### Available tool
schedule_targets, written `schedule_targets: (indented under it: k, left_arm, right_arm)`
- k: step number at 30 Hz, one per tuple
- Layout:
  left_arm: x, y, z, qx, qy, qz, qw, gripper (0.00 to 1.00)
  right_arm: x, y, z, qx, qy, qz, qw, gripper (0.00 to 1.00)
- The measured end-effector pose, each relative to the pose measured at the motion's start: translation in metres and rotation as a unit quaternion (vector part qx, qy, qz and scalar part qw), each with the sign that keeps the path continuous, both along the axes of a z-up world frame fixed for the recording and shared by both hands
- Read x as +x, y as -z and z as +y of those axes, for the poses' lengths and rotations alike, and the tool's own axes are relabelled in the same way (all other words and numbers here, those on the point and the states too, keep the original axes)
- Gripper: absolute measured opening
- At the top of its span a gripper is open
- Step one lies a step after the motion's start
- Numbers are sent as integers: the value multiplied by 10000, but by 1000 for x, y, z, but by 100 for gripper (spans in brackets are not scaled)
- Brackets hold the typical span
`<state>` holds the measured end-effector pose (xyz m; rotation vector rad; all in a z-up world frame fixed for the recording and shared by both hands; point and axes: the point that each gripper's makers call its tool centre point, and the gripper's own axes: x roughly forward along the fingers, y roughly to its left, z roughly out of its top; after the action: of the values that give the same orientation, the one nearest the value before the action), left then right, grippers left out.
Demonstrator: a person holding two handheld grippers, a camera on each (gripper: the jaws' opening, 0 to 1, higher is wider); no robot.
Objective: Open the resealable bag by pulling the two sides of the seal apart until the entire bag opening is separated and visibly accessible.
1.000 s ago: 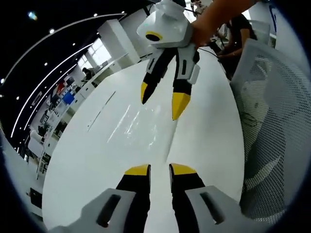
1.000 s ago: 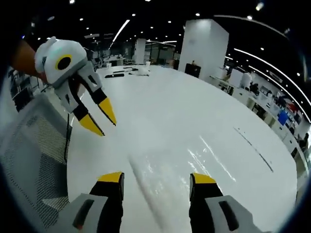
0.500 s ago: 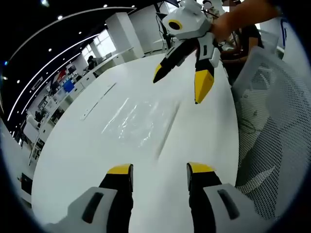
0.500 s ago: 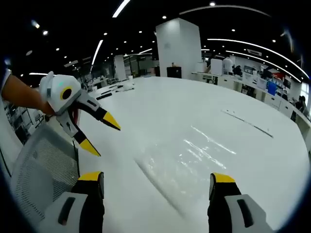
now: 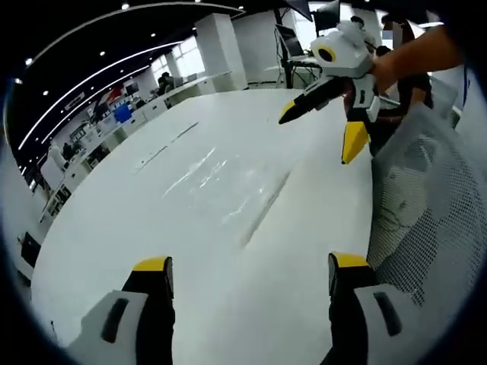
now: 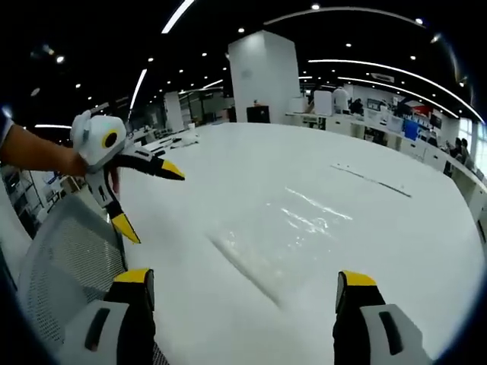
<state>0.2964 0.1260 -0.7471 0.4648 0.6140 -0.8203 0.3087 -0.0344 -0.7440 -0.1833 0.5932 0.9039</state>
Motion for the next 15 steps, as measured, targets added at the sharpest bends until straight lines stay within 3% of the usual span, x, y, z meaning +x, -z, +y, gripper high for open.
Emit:
schedule_targets:
  k: [4, 10, 15]
  left_arm:
    - [-6, 5, 4, 7, -91, 87, 9999, 92]
    - [-15, 5, 4, -42, -189, 49, 9998, 98]
    - [-24, 7, 8, -109, -293, 24, 9995, 97]
  right_arm:
    - [-4, -3, -6, 95, 257, -77, 9996, 100]
    - [-15, -2, -10, 43, 293, -109, 9995, 100]
    - [-20, -6, -12, 211, 566, -121, 9981, 100]
